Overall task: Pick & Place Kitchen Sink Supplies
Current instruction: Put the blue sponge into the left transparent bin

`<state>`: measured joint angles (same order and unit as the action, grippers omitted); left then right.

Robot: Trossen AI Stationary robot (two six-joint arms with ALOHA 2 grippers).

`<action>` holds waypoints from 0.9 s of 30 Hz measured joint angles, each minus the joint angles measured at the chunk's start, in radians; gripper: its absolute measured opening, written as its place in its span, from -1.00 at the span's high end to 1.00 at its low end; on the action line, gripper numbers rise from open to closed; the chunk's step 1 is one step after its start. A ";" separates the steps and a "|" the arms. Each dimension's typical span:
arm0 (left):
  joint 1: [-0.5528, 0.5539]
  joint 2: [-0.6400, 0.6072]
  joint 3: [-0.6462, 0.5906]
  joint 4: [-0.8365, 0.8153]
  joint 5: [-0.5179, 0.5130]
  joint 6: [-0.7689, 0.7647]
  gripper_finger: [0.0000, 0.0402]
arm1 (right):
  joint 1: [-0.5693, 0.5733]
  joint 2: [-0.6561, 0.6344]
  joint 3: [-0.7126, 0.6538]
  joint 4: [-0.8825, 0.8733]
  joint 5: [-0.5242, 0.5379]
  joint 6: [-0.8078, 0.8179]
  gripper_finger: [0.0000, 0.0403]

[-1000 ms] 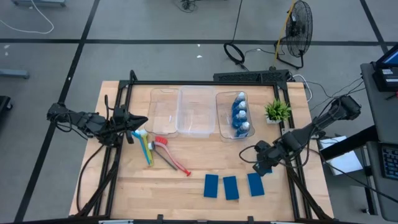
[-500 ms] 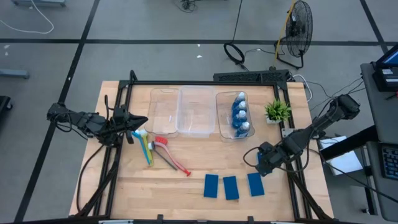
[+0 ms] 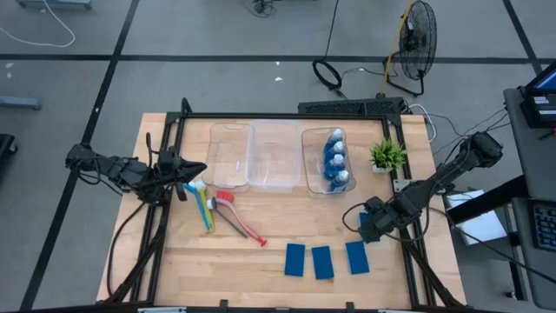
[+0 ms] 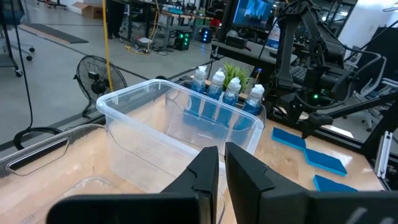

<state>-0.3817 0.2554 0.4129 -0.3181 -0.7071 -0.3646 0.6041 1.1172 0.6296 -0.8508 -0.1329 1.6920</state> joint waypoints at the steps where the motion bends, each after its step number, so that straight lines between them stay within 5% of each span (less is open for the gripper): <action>1: 0.000 0.000 0.000 0.000 0.000 0.000 0.84 | 0.000 0.000 -0.003 0.015 0.001 0.000 -0.70; 27: 0.000 0.000 0.000 0.000 -0.001 0.002 0.84 | 0.000 0.000 -0.004 0.219 0.027 -0.029 -0.76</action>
<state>-0.3819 0.2554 0.4131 -0.3182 -0.7082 -0.3623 0.6037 1.1172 0.6258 -0.6316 -0.1061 1.6633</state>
